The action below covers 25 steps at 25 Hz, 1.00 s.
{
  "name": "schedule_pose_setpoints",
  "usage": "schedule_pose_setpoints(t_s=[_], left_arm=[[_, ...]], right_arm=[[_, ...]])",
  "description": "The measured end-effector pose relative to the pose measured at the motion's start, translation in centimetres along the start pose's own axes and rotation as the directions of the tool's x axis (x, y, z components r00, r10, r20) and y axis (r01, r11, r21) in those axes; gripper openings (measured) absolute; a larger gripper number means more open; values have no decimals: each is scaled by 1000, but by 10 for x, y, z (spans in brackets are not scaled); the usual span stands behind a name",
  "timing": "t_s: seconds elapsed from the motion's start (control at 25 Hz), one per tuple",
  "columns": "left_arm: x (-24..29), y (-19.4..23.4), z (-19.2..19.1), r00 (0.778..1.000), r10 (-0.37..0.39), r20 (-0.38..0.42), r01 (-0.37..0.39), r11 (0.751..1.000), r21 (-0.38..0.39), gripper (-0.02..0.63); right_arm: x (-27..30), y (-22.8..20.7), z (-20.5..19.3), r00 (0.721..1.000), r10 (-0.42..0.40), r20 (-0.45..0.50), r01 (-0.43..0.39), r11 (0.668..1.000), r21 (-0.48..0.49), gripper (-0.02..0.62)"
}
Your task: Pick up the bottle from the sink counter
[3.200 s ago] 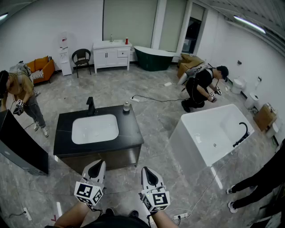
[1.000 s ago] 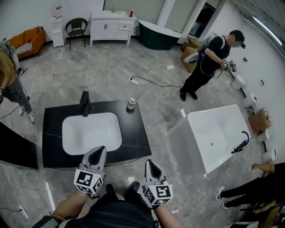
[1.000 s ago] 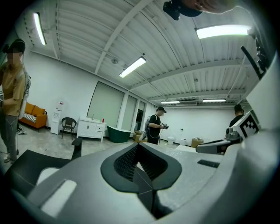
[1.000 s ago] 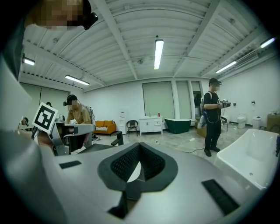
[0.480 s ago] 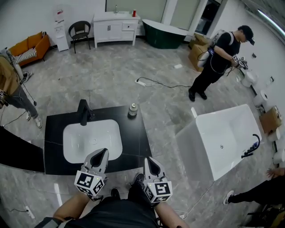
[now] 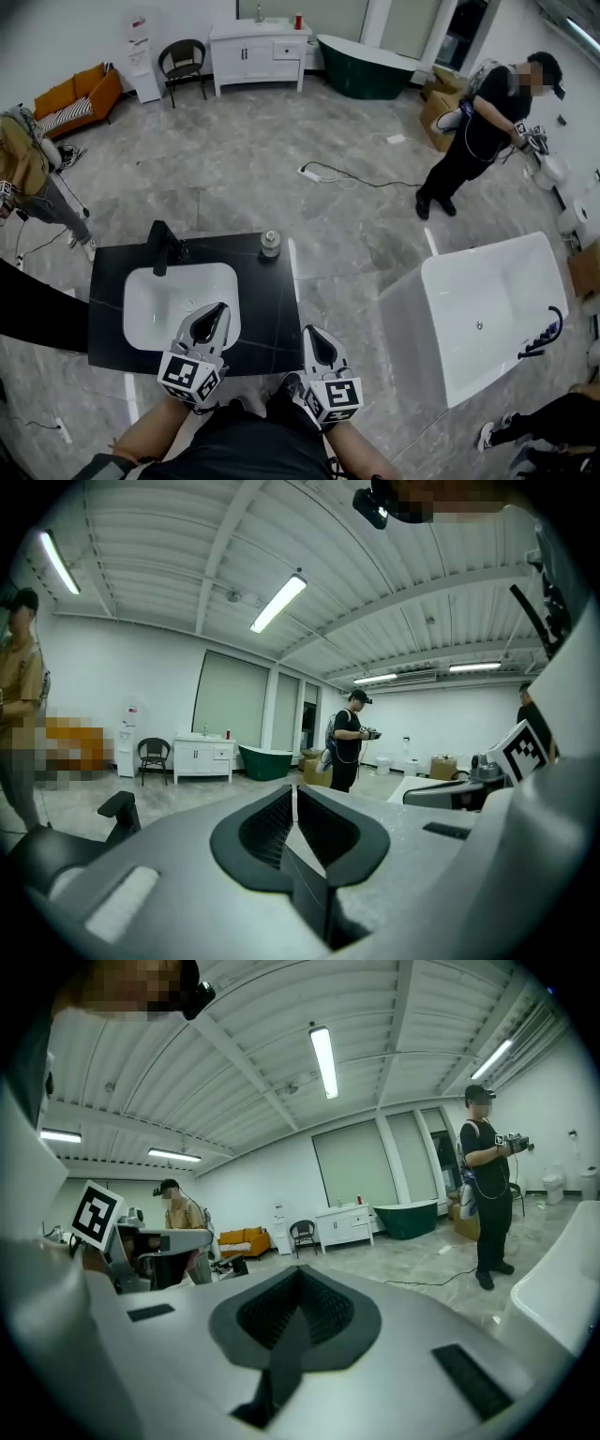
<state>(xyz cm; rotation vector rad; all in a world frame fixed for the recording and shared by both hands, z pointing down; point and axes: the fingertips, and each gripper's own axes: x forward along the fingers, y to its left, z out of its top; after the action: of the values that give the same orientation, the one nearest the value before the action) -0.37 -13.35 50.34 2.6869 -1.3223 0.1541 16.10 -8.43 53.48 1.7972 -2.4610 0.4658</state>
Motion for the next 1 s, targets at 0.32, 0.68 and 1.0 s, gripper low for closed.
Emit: schedule_pose_setpoints(t_s=[0.32,0.68,1.0], left_arm=[[47,10,-15,995,60,-75,-62,998,-28,11],[105,47,-56,987,55,-150,-54,999,8,99],[184,85,-106,976,-2,-216,6,1000,18,230]], right_arm=[[23,-43,1,1000,15,-3,-15,999,-35,6],[52,-69,-7,998,-36,-54,36,999,-2,7],[91,-88,-9,990,-95,-100,96,995,8,6]])
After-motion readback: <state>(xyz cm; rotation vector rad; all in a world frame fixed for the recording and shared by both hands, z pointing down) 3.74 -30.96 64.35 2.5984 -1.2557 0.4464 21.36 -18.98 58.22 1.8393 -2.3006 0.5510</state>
